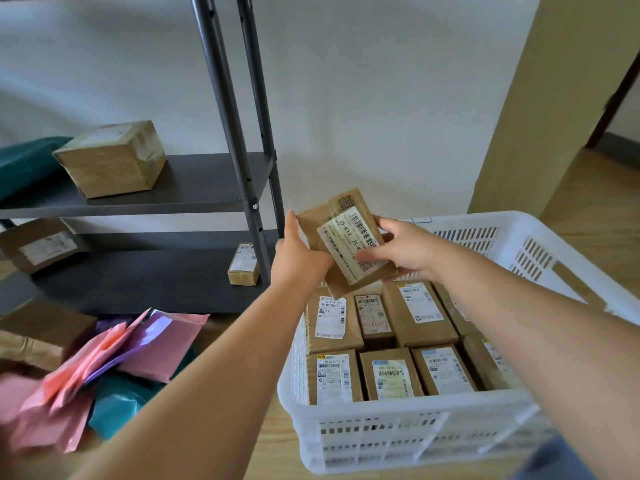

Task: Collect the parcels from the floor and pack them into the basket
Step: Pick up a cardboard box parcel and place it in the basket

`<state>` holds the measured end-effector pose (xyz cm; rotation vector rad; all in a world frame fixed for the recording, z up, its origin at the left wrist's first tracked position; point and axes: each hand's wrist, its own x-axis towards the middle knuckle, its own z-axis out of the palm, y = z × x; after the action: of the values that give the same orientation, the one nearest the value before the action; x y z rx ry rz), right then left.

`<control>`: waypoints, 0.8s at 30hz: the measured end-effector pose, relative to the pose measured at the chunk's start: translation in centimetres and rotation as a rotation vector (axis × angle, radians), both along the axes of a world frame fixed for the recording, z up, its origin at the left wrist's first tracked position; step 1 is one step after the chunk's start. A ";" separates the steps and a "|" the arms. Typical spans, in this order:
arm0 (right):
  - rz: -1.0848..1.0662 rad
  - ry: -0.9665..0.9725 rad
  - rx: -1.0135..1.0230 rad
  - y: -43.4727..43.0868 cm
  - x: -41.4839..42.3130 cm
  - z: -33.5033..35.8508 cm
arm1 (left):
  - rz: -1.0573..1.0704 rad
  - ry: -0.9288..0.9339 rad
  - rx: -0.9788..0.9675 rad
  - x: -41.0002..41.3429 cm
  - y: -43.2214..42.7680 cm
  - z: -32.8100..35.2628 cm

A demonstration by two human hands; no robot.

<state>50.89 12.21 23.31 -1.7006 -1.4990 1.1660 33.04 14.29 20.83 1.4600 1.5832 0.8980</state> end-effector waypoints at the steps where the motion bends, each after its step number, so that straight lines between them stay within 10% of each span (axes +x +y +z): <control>1: 0.008 -0.006 -0.020 0.0 0.2 0.1 | -0.005 0.004 0.020 0.0 0.0 0.0; 19: -0.359 -0.028 -0.260 2.9 2.2 -3.8 | 0.240 -0.566 -0.409 3.4 -0.1 -5.3; 24: -0.401 -0.119 -0.221 5.2 1.8 -6.8 | 0.251 -0.407 -0.455 3.9 2.4 -10.3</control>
<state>52.65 17.42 16.49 -2.1308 -1.0507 1.0559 36.93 16.68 10.51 0.7216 1.5459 0.8382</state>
